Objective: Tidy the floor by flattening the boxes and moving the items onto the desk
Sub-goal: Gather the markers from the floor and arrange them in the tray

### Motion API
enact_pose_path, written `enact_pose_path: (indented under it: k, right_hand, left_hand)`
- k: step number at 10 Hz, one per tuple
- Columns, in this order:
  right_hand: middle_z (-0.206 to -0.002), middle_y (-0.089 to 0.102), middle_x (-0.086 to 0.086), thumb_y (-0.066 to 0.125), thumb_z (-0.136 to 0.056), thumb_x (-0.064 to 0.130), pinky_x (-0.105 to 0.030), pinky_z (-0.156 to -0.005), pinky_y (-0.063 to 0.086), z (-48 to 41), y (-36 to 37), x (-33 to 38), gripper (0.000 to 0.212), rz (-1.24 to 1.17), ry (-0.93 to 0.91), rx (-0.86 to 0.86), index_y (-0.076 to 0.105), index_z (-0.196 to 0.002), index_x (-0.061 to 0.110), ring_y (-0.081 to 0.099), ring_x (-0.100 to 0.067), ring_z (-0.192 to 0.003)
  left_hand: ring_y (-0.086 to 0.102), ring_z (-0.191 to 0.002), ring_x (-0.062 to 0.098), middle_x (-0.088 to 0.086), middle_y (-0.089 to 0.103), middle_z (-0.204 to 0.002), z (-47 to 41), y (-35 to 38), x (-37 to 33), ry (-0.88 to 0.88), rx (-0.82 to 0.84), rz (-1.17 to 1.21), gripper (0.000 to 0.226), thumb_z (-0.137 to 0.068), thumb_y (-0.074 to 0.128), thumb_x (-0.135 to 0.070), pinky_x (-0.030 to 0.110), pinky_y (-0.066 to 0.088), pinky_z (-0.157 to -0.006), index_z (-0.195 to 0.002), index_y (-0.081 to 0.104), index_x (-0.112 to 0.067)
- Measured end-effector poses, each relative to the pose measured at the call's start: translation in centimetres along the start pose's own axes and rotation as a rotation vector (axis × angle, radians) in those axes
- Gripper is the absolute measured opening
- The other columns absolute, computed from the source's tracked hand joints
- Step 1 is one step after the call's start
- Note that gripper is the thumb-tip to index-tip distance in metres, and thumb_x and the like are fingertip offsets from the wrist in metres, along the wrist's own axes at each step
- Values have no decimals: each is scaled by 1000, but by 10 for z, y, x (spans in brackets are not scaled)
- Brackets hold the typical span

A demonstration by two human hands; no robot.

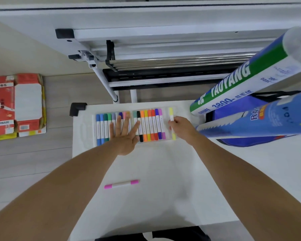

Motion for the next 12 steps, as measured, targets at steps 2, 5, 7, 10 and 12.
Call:
enact_pose_path:
  k: [2,5,7,10,12]
  right_hand:
    - [-92,66,-5,48,-100,30,-22,-64,45,-7,6,8,30,108,-92,-2,62,-102,4,61,-18,-80]
    - [-87,70,-4,60,-95,27,-24,-68,52,-14,10,7,20,217,-119,-98,69,-92,9,66,-20,-77]
    - [-93,69,-5,61,-95,28,-26,-74,55,-16,14,12,20,210,-93,-110,68,-101,9,68,-21,-84]
    - [-93,68,-5,64,-93,29,-25,-71,50,-24,17,10,17,269,-16,-204,61,-92,12,64,-19,-84]
    - [-90,67,-5,63,-93,32,-26,-71,52,-21,20,8,21,287,-3,-268,61,-91,11,65,-20,-82]
  left_hand:
    - [-56,-128,31,-1,-62,-138,1,-1,-1,-2,7,15,66,-103,13,-57,61,-22,-113,-141,-40,-46]
    - [-56,-127,31,-1,-62,-138,1,0,0,15,1,19,66,-103,14,-57,61,-23,-112,-141,-40,-46]
    - [-56,-127,31,-1,-62,-139,0,1,1,20,-12,14,67,-103,14,-56,61,-24,-112,-142,-39,-45]
    - [-56,-128,31,0,-61,-139,-3,4,2,34,-40,14,67,-103,14,-57,62,-24,-111,-142,-39,-44]
    - [-55,-129,31,0,-60,-141,-5,6,3,41,-62,2,67,-103,13,-58,62,-23,-112,-142,-39,-44]
Point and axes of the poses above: each hand's wrist, its own z-axis away from the middle knuckle, its own y-axis out of the palm, x = y × z, the point moved 4 cm from there along -z, towards the middle knuckle
